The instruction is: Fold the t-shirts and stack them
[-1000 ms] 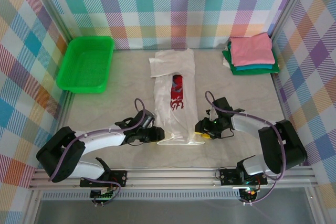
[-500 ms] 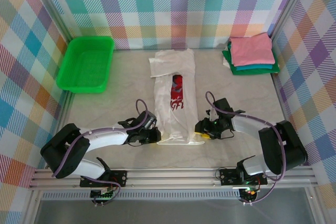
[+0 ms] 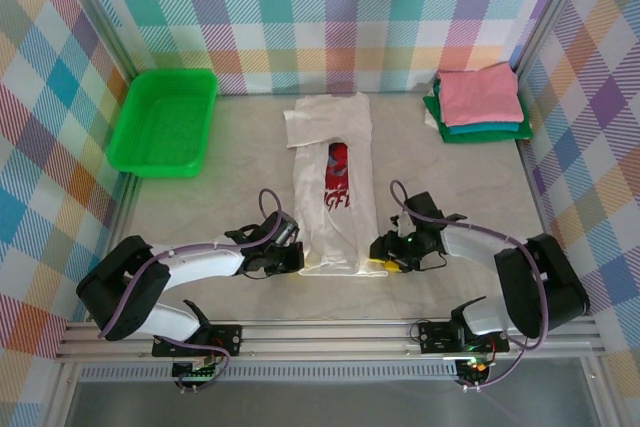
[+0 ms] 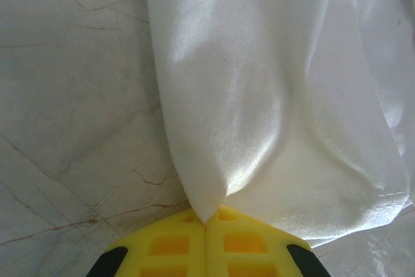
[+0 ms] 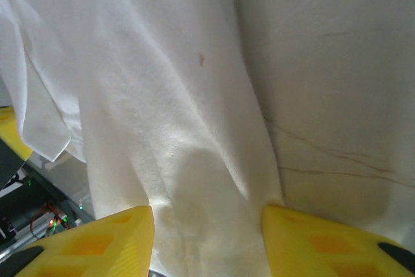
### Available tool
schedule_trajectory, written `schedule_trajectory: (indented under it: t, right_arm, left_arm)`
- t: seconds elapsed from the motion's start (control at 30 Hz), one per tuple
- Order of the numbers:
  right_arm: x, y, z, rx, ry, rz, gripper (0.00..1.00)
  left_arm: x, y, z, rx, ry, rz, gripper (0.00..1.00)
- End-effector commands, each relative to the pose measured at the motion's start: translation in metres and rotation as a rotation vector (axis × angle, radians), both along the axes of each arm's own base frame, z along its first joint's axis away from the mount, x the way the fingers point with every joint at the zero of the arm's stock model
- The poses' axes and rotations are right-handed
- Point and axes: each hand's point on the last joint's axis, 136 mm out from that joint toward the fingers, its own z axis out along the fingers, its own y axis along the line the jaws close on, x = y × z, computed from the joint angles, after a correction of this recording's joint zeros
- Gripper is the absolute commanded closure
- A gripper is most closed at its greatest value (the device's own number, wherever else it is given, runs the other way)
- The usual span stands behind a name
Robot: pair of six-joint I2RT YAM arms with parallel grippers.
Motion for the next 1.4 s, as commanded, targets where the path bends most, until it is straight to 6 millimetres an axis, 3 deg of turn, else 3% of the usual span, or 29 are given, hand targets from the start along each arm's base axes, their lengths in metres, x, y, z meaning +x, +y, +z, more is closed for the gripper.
schedule_trajectory:
  t: [0.0, 0.17, 0.3, 0.43, 0.7, 0.9, 1.13, 1.23, 1.37]
  right_arm:
    - [-0.005, 0.012, -0.003, 0.021, 0.021, 0.03, 0.52]
    - [0.001, 0.016, -0.004, 0.02, 0.0, 0.011, 0.69]
    - [0.002, 0.009, -0.003, -0.03, -0.018, -0.002, 0.9]
    - [0.005, 0.01, 0.007, -0.016, -0.049, 0.017, 0.99]
    - [-0.008, 0.016, 0.004, -0.005, -0.027, 0.076, 1.0]
    - [-0.039, 0.02, -0.002, -0.049, 0.015, 0.141, 1.0]
    - [-0.073, 0.008, -0.003, -0.073, 0.044, 0.129, 1.0]
    - [-0.07, 0.003, 0.008, -0.09, 0.004, 0.117, 1.0]
    - [-0.047, 0.005, 0.032, -0.121, -0.077, 0.102, 1.0]
  left_arm:
    - [0.002, 0.0, -0.005, 0.014, -0.03, -0.001, 1.0]
    - [0.004, 0.004, -0.003, 0.03, -0.04, 0.009, 1.0]
    - [0.006, 0.019, 0.001, 0.07, -0.071, 0.067, 1.0]
    - [0.009, 0.013, 0.012, 0.027, -0.114, 0.042, 1.0]
    - [-0.002, 0.009, 0.012, 0.024, -0.09, -0.043, 1.0]
    - [-0.028, 0.016, 0.004, 0.037, -0.031, -0.037, 1.0]
    - [-0.059, 0.029, 0.023, 0.029, -0.044, 0.008, 1.0]
    - [-0.056, 0.034, 0.037, 0.022, -0.078, 0.021, 1.0]
    - [-0.038, 0.021, 0.065, 0.002, -0.157, 0.01, 1.0]
